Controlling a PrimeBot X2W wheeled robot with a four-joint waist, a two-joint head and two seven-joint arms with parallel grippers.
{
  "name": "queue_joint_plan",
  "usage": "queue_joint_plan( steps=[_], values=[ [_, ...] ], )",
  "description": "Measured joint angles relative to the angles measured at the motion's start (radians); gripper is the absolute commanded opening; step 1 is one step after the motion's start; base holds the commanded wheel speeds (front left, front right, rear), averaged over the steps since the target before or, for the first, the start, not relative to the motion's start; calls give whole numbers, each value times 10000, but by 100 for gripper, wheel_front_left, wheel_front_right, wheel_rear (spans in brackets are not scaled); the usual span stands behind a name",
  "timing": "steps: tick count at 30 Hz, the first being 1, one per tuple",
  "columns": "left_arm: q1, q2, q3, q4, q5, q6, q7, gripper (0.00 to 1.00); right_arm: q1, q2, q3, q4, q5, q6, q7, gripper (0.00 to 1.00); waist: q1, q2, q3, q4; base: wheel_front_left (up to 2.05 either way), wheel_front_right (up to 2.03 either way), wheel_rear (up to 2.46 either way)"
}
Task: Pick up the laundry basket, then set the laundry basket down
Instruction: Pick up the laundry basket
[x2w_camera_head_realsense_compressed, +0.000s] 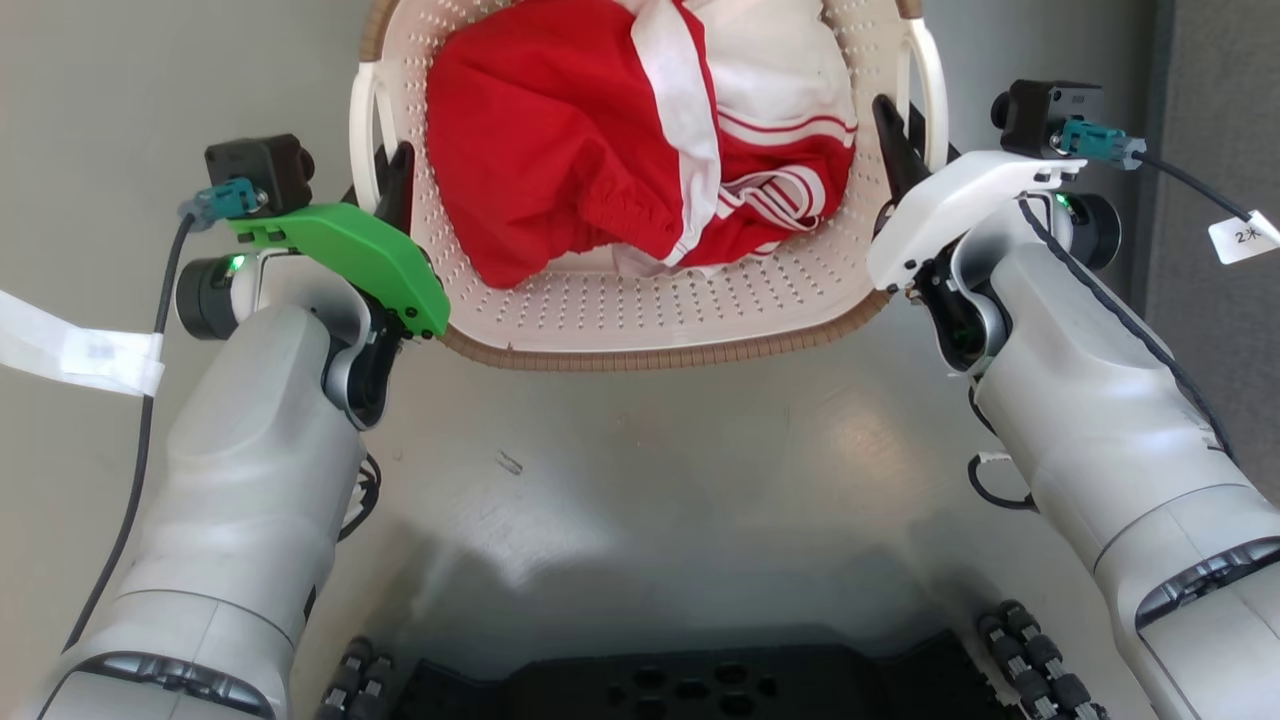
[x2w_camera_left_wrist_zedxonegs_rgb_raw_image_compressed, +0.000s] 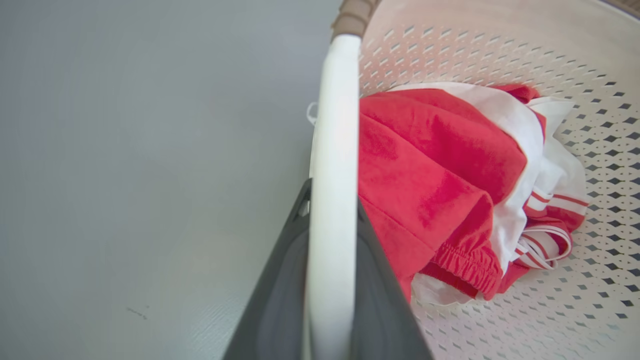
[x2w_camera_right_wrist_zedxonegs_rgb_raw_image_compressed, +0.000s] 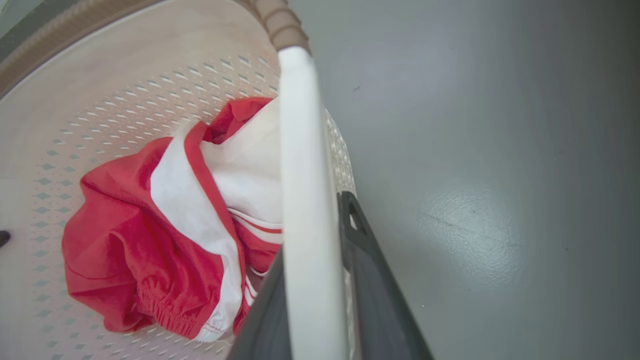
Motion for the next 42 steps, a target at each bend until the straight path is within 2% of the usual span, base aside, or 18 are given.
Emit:
queue_joint_plan(
  steps=[11,26,42],
  values=[
    [121,-31,-349,474,-443,-2,59,0,174,31,403,435,546,119,21,0,0,0,-1028,-87,0,0,0],
    [712,-84,-667,1149,-941,-44,665,0,679,98,1039,809,1290,259,882,0,0,0,-2731,-266,0,0,0],
    [1880,-167,-1057,1793,-1262,-48,1290,0,1943,161,1762,913,2290,349,1941,0,-1,0,-4821,-524,0,0,0]
  ],
)
